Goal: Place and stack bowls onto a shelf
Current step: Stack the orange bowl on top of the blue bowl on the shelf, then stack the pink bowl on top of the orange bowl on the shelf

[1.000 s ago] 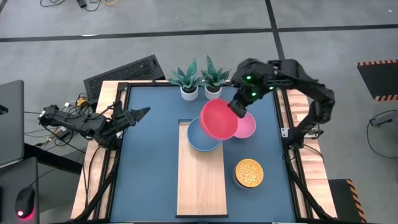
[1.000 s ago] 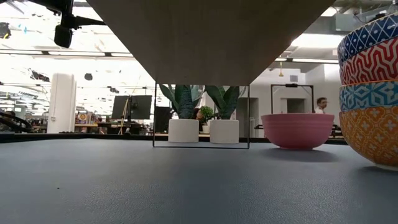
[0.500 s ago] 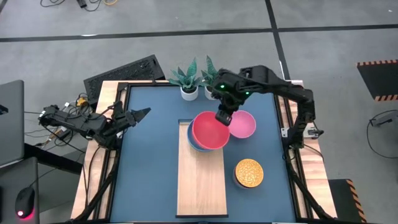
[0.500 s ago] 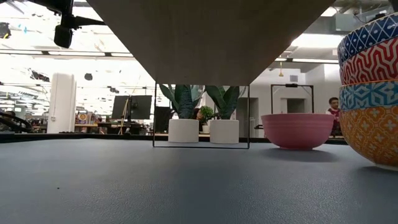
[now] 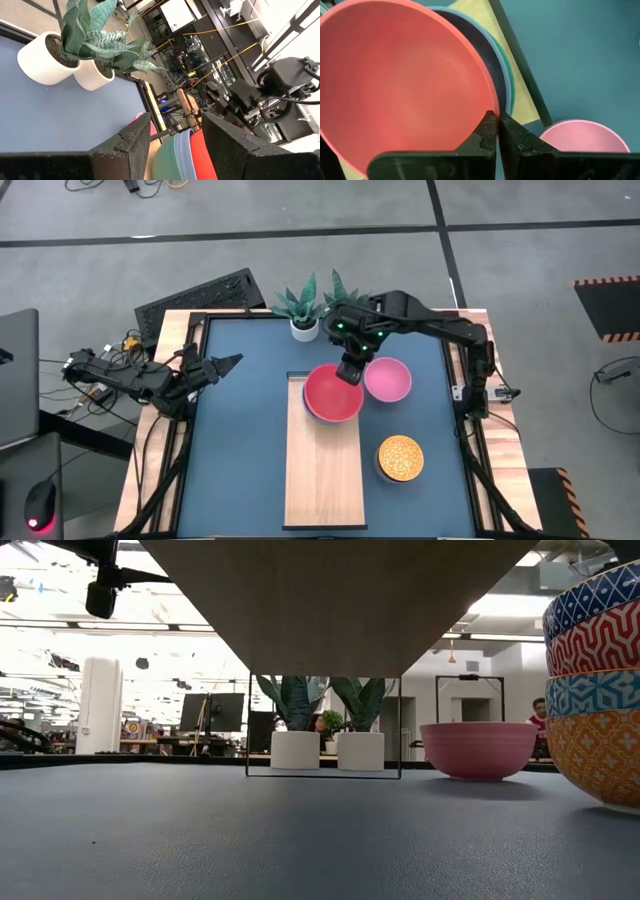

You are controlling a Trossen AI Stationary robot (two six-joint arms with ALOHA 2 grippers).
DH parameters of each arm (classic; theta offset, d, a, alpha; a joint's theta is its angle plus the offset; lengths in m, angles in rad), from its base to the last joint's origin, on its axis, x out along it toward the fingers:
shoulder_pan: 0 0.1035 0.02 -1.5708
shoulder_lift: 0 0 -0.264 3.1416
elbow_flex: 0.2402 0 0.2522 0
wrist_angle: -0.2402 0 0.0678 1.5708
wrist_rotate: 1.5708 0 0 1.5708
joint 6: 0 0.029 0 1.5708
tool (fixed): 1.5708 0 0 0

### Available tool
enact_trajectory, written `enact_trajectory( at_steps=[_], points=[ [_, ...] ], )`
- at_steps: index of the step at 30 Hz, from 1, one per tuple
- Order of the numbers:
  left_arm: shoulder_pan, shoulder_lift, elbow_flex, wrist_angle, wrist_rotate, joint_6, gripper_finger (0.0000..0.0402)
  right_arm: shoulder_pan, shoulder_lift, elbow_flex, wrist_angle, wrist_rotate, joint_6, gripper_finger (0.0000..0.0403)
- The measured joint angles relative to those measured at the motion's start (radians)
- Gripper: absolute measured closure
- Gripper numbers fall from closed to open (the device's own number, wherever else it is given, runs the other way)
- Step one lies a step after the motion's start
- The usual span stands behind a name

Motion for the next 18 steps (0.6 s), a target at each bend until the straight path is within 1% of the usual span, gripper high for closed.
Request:
enact_trajectory(
  at_steps=[6, 18],
  points=[
    [0.000, 0.000, 0.000, 0.000, 0.000, 0.001, 0.0236, 0.000, 0.010, 0.000, 0.001, 0.004, -0.014, 0.0332],
    [0.000, 0.000, 0.000, -0.015, -0.001, 0.000, 0.0236, -0.015, -0.013, 0.009, 0.025, 0.021, -0.026, 0.0307]
  ],
)
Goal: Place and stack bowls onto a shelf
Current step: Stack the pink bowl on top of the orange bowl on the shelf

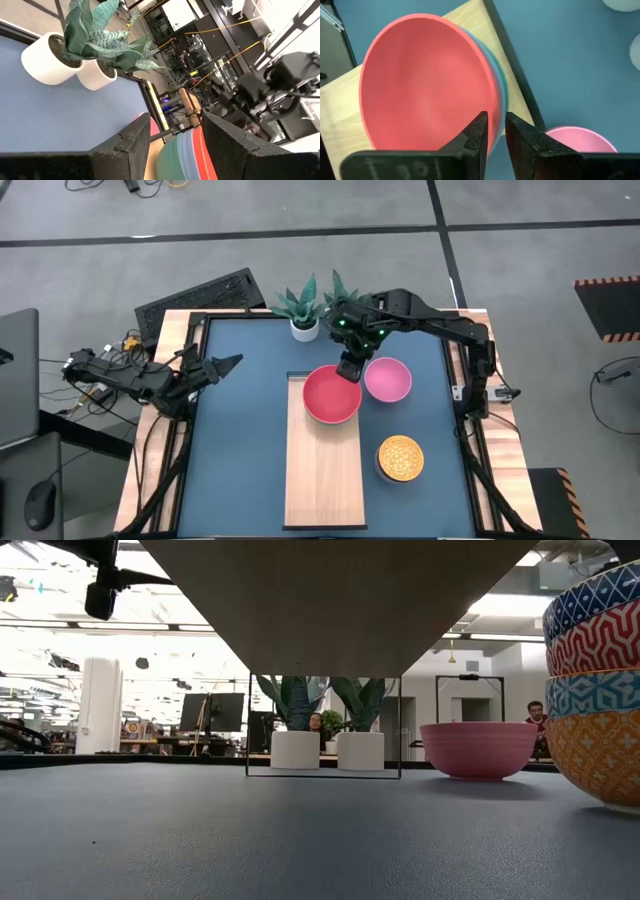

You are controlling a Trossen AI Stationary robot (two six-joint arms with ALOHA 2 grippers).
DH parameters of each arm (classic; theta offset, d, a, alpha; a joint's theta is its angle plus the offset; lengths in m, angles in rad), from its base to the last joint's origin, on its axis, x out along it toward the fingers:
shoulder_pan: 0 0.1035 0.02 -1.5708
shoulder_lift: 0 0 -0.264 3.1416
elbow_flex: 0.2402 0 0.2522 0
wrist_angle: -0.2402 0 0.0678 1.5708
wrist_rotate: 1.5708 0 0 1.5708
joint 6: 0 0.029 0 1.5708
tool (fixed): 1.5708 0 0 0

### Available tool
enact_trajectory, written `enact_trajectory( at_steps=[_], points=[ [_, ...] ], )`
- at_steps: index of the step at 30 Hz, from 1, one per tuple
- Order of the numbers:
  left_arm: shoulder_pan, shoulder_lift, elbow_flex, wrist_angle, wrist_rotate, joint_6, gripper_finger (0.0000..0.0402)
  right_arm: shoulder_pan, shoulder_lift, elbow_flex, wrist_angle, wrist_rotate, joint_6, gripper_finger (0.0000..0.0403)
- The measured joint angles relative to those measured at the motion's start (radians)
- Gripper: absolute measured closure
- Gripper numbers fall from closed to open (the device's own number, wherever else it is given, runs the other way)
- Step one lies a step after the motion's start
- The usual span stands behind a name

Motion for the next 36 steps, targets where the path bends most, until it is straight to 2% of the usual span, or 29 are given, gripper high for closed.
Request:
enact_trajectory(
  at_steps=[7, 12, 14, 18, 22, 26, 30, 36],
  points=[
    [0.000, 0.000, 0.000, -0.001, -0.001, -0.002, 0.0236, -0.025, -0.024, 0.069, -0.005, 0.022, 0.002, 0.0308],
    [0.000, 0.000, 0.000, -0.001, -0.001, -0.006, 0.0236, -0.024, -0.032, 0.088, -0.005, -0.019, -0.073, 0.0332],
    [0.000, 0.000, 0.000, -0.001, -0.001, -0.008, 0.0236, -0.025, -0.031, 0.088, -0.041, 0.034, -0.078, 0.0342],
    [0.000, 0.000, 0.000, -0.001, -0.001, -0.016, 0.0236, -0.062, -0.034, 0.070, -0.085, 0.225, -0.102, 0.0348],
    [0.000, 0.000, 0.000, -0.002, -0.001, -0.017, 0.0236, -0.136, -0.095, 0.004, -0.086, 0.276, -0.097, 0.0344],
    [0.000, 0.000, 0.000, -0.008, -0.001, -0.007, 0.0236, -0.224, -0.193, -0.146, -0.085, 0.344, -0.085, 0.0334],
    [0.000, 0.000, 0.000, -0.014, -0.001, 0.007, 0.0236, -0.313, -0.292, -0.378, -0.056, 0.372, -0.050, 0.0306],
    [0.000, 0.000, 0.000, -0.024, -0.001, 0.009, 0.0236, -0.390, -0.433, -0.805, 0.148, 0.314, -0.020, 0.0236]
  ],
)
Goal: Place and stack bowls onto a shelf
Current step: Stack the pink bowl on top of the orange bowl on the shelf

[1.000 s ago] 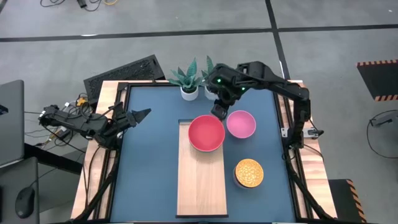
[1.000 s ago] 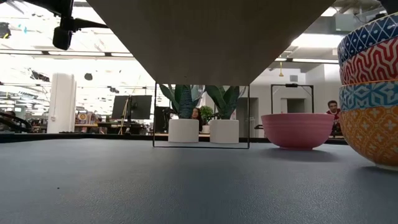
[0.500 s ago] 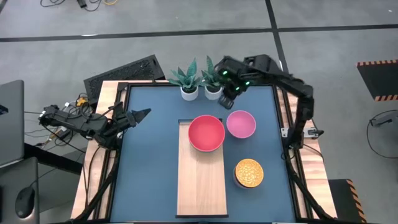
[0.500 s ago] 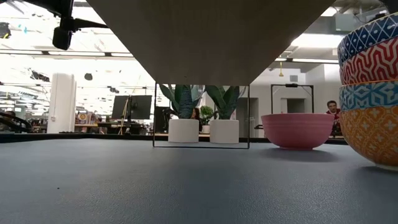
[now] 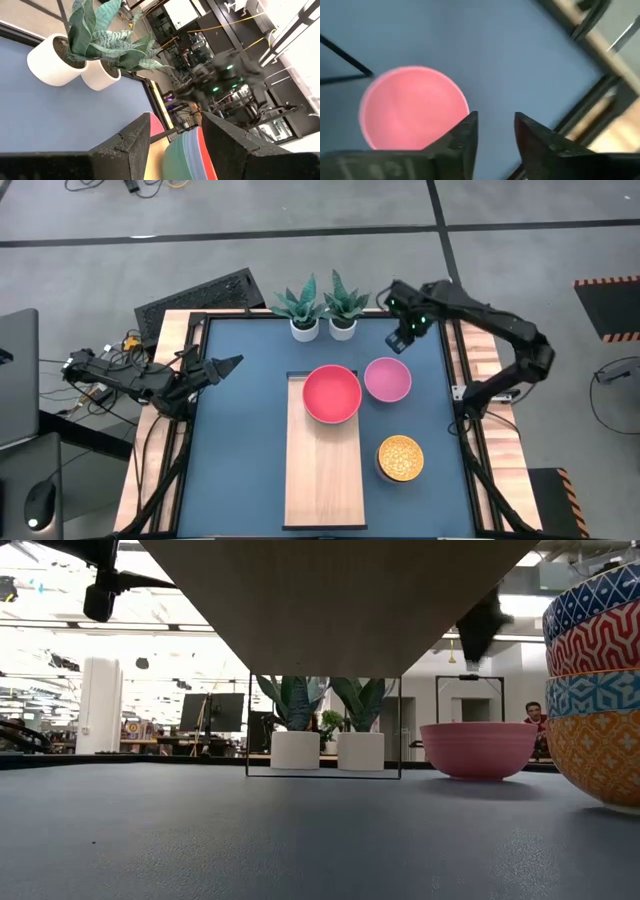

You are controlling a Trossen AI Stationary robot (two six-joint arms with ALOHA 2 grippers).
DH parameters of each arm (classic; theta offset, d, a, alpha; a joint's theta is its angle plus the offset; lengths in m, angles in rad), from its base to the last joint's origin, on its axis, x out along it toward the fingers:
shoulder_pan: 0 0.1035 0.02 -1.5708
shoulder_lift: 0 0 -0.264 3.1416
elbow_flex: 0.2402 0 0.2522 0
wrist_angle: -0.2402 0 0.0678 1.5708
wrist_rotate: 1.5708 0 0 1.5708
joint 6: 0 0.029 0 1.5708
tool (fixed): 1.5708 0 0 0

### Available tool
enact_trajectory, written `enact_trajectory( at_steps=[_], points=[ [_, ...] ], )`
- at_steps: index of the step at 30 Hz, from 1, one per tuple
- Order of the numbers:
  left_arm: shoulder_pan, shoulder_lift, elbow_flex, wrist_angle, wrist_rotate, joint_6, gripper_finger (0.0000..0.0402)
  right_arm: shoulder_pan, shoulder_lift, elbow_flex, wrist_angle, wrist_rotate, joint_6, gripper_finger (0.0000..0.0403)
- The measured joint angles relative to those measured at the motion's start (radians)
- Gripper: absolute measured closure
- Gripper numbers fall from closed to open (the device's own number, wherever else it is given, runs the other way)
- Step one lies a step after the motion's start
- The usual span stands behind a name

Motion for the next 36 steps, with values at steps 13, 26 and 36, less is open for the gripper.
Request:
enact_trajectory(
  at_steps=[13, 26, 36],
  points=[
    [0.000, 0.000, 0.000, -0.005, 0.000, -0.006, 0.0236, -0.023, -0.056, -0.467, 0.374, -0.128, 0.050, 0.0182],
    [0.000, 0.000, 0.000, -0.005, 0.001, -0.014, 0.0236, -0.040, -0.054, -0.514, 0.418, -0.155, 0.074, 0.0337],
    [0.000, 0.000, 0.000, -0.019, 0.014, -0.013, 0.0236, -0.044, 0.002, -0.487, 0.402, -0.199, 0.089, 0.0379]
  ],
)
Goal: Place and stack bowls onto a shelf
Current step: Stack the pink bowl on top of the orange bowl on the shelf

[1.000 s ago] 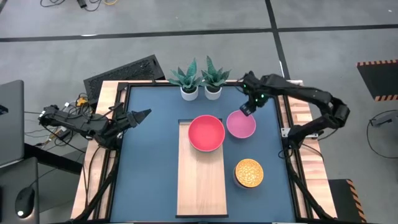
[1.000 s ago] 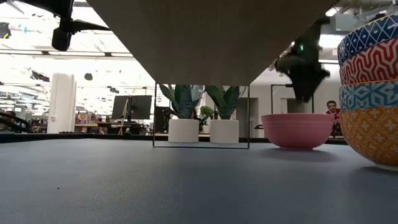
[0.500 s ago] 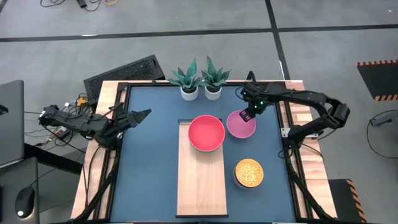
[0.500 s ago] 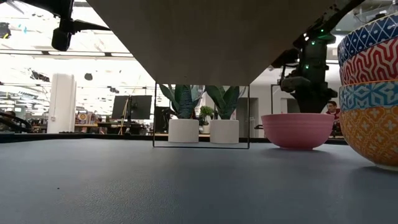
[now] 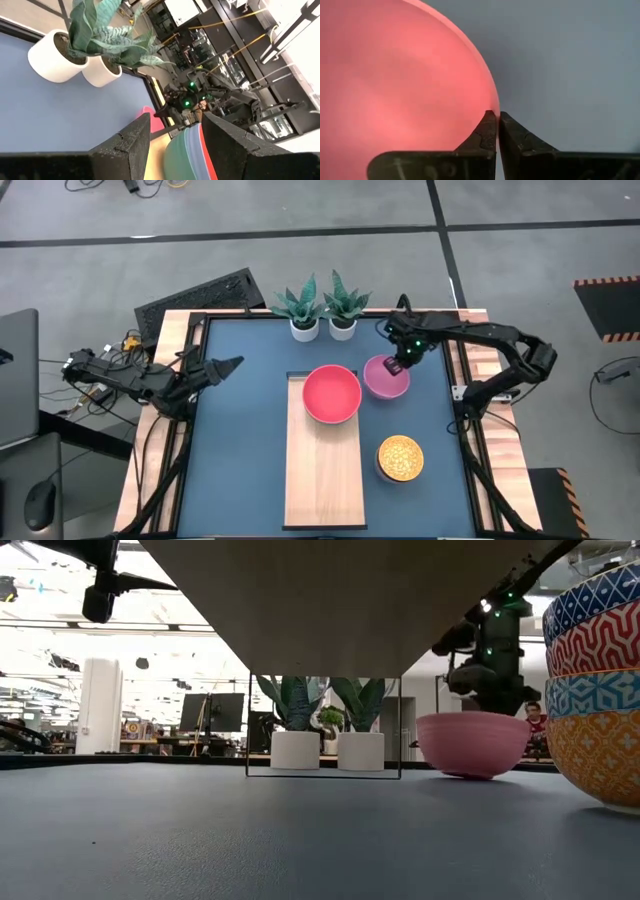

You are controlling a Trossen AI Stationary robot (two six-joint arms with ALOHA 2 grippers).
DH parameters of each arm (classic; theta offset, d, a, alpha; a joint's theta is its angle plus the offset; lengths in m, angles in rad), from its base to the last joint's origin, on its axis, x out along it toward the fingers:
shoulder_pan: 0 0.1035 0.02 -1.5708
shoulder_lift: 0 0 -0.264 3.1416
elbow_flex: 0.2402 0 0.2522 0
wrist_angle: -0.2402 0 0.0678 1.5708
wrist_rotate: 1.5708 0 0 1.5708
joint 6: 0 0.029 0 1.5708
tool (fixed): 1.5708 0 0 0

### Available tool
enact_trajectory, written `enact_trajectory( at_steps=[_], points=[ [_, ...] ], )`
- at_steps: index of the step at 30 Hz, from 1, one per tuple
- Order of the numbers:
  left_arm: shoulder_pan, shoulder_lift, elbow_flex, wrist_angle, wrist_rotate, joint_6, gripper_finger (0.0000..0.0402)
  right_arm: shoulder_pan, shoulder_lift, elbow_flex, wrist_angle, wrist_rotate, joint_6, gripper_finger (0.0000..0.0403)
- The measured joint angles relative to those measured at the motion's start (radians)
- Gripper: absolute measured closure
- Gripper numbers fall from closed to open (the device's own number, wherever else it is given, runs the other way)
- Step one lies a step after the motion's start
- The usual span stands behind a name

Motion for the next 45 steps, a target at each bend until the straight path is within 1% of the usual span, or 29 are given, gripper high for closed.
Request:
enact_trajectory(
  at_steps=[3, 9, 16, 19, 22, 26, 30, 35, 39, 43, 45],
  points=[
    [0.000, 0.000, 0.000, -0.003, 0.013, -0.001, 0.0236, -0.007, -0.020, 0.048, -0.053, -0.023, 0.005, 0.0379],
    [0.000, 0.000, 0.000, -0.003, 0.013, -0.001, 0.0236, -0.021, -0.092, 0.217, -0.183, -0.020, 0.019, 0.0379],
    [0.000, 0.000, 0.000, -0.004, 0.013, -0.001, 0.0236, -0.014, -0.165, 0.486, -0.233, -0.014, 0.064, 0.0379],
    [0.000, 0.000, 0.000, -0.004, 0.013, -0.001, 0.0236, 0.015, -0.174, 0.613, -0.241, -0.011, 0.083, 0.0379],
    [0.000, 0.000, 0.000, -0.004, 0.013, -0.002, 0.0236, 0.074, -0.167, 0.744, -0.238, -0.012, 0.089, 0.0379],
    [0.000, 0.000, 0.000, -0.004, 0.012, -0.005, 0.0236, 0.207, -0.107, 0.923, -0.246, -0.013, 0.093, 0.0379],
    [0.000, 0.000, 0.000, -0.006, 0.005, -0.020, 0.0236, 0.342, -0.003, 1.091, -0.298, -0.017, 0.092, 0.0379],
    [0.000, 0.000, 0.000, -0.008, 0.003, -0.028, 0.0236, 0.443, 0.136, 1.262, -0.403, -0.018, 0.056, 0.0379],
    [0.000, 0.000, 0.000, -0.009, 0.004, -0.029, 0.0236, 0.474, 0.225, 1.343, -0.504, -0.018, 0.034, 0.0379],
    [0.000, 0.000, 0.000, -0.009, 0.004, -0.031, 0.0236, 0.480, 0.282, 1.358, -0.568, -0.018, 0.020, 0.0379],
    [0.000, 0.000, 0.000, -0.009, 0.004, -0.032, 0.0236, 0.483, 0.306, 1.358, -0.573, -0.026, 0.010, 0.0379]
  ],
)
